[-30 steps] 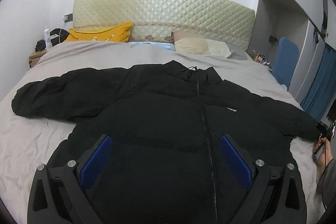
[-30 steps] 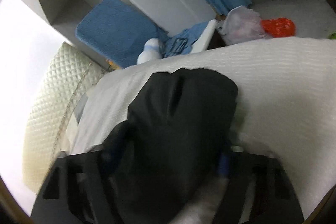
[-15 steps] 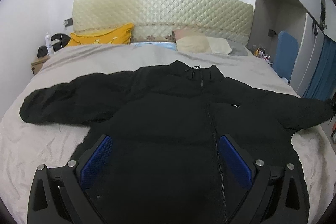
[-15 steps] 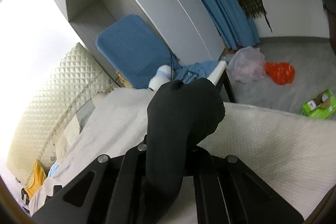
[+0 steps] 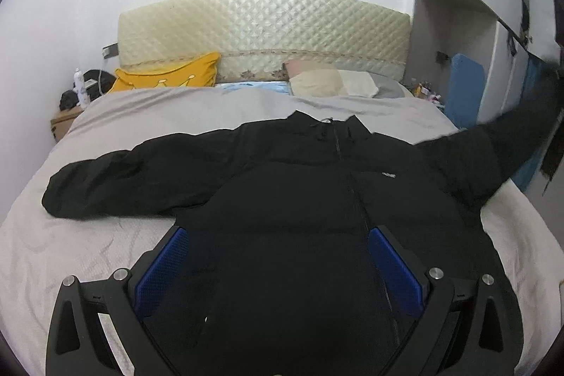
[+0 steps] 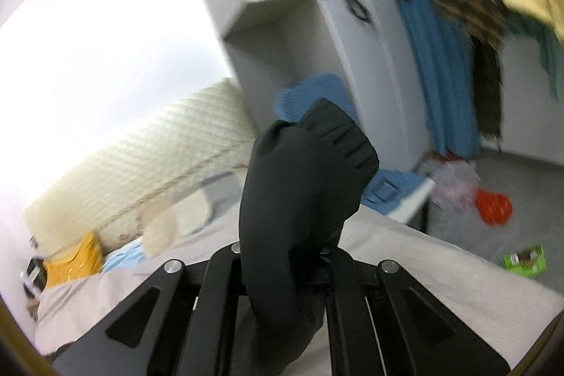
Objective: Fold large clothes
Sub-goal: 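Lift the sleeve with the right tool and fold it across the jacket body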
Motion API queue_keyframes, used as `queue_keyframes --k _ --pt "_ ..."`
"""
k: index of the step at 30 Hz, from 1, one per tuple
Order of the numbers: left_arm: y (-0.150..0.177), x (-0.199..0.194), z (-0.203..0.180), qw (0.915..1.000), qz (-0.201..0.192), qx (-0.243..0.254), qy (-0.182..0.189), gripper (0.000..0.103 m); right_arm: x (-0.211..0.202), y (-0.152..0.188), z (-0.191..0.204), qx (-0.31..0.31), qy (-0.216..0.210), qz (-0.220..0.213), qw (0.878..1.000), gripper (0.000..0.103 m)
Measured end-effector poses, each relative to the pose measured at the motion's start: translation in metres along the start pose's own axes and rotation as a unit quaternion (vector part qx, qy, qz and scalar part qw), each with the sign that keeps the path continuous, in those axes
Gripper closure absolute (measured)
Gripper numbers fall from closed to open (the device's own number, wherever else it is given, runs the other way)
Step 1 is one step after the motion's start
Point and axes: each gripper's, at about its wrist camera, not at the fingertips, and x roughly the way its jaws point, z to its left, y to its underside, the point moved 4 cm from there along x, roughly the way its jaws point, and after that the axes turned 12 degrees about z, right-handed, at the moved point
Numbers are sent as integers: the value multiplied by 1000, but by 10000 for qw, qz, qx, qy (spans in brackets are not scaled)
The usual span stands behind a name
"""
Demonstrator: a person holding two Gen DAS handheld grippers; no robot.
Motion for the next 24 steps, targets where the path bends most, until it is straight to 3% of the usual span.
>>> queue_keyframes --k 8,12,15,18,21,24 --pt "9 -20 7 9997 -179 157 96 0 -27 24 170 -910 -785 26 9927 96" --pt "9 -29 31 9995 -291 44 131 0 -25 57 249 -1453 -1087 178 9832 96" --pt "8 -32 48 9993 -329 -15 156 0 -14 95 306 -1873 -1336 329 9726 96" --pt "7 -30 67 9991 -406 -108 -107 0 3 139 343 -2118 -1537 508 9638 96" --pt "7 -25 83 9989 -338 -298 88 0 28 184 366 -2156 -1695 719 9590 96" --pt "8 -28 105 9982 -438 -420 14 0 52 241 396 -2176 -1857 1100 9519 96"
